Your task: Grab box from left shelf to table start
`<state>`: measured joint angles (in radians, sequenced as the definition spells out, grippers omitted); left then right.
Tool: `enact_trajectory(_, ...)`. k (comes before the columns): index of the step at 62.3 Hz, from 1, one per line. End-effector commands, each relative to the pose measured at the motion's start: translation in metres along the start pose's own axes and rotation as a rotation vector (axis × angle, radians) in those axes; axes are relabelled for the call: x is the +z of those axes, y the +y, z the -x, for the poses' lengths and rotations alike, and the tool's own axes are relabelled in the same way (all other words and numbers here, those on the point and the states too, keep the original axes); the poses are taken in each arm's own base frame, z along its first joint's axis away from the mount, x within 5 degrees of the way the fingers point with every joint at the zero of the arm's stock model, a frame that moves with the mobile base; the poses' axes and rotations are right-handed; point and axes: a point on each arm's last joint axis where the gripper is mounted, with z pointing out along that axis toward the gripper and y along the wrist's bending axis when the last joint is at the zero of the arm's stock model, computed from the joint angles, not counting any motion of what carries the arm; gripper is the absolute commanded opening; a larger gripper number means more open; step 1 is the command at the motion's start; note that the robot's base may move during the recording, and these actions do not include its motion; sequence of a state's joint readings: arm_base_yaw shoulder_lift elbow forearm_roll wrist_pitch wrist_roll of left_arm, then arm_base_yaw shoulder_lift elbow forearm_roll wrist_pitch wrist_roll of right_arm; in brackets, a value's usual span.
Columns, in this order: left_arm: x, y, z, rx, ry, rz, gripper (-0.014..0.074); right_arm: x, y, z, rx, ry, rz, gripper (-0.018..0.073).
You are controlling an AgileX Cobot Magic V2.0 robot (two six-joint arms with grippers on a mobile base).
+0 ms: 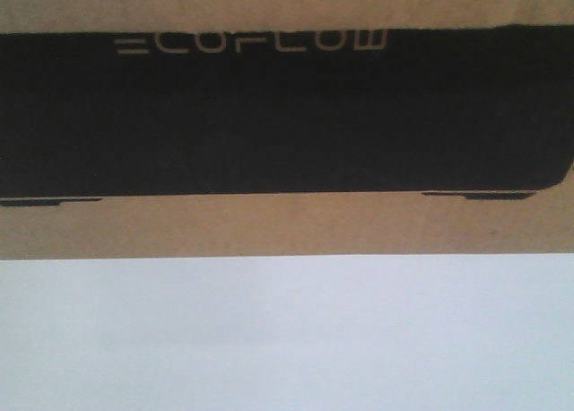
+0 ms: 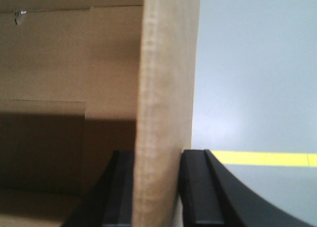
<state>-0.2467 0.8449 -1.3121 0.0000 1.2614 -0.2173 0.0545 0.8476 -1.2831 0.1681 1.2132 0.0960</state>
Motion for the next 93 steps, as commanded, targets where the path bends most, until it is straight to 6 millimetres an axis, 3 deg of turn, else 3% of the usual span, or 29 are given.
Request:
enact_trajectory(1, -0.0163, -0.0037, 0.0125, -0.029, -0.158, -0.048, -0.0020, -0.0090, -0.0024, 0.0134, -0.032, -0.141, -0.042, 0.0054)
enact_trajectory(93, -0.0151, -0.0041, 0.0127, -0.030, -0.151, -0.051, -0.0020, -0.0090, -0.0024, 0.0134, -0.032, -0.141, -0.042, 0.0054)
